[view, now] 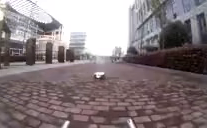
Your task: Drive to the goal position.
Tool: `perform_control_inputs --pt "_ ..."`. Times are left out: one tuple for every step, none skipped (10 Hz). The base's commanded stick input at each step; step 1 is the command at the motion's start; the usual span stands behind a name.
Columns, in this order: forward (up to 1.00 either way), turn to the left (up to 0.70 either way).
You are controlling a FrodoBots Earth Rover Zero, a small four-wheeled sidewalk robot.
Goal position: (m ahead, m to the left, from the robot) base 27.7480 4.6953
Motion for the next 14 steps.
perform_control_inputs --pt "0.7 -0.14" --pt "0.7 -0.14" --pt "0.7 -0.14" --pt "0.7 -0.14" --pt "0.7 -0.14" --pt "0.7 -0.14" --pt "0.7 -0.14" --pt "0.7 -0.11" --pt "0.7 -0.05" --pt "0.7 0.0" --pt "0.7 0.0" --pt "0.7 0.0" --pt "0.7 0.0" --pt "0.7 0.0"
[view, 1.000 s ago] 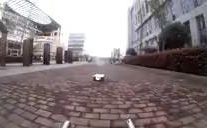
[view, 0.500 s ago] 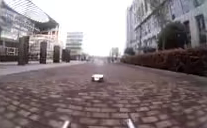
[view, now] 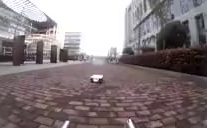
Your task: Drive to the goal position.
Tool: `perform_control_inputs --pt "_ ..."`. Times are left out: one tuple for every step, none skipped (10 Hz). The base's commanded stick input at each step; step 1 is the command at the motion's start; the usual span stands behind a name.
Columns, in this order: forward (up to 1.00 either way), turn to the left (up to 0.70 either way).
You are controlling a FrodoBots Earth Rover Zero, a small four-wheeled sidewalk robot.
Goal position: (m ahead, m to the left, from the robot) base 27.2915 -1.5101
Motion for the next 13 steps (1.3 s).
perform_control_inputs --pt "0.7 0.0" --pt "0.7 0.0" --pt "0.7 0.0" --pt "0.7 0.0" --pt "0.7 0.0" --pt "0.7 -0.13" --pt "0.7 -0.14" --pt "0.7 -0.14" --pt "0.7 -0.14" --pt "0.7 -0.14" --pt "0.7 -0.14" --pt "0.7 -0.04" --pt "0.7 0.0"
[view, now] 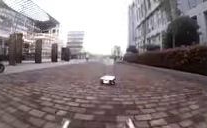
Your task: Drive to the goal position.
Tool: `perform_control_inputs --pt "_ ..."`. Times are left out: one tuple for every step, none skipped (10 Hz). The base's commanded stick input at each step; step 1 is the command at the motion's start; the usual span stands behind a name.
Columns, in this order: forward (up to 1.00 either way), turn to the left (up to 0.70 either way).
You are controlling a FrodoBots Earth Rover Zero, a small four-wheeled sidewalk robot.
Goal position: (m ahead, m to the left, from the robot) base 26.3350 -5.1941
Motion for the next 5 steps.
perform_control_inputs --pt "0.7 0.0" --pt "0.7 -0.02" --pt "0.7 -0.1" --pt "0.7 -0.14" --pt "0.7 -0.14"
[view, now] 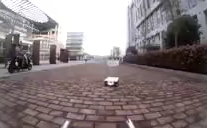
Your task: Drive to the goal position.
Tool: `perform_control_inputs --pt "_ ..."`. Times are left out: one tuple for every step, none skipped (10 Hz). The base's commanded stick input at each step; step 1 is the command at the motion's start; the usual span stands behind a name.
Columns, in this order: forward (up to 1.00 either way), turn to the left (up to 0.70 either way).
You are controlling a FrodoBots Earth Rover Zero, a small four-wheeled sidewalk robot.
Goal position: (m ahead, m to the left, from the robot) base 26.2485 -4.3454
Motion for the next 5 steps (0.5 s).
perform_control_inputs --pt "0.7 -0.14" --pt "0.7 -0.14" --pt "0.7 -0.14" --pt "0.7 -0.14" --pt "0.7 -0.14"
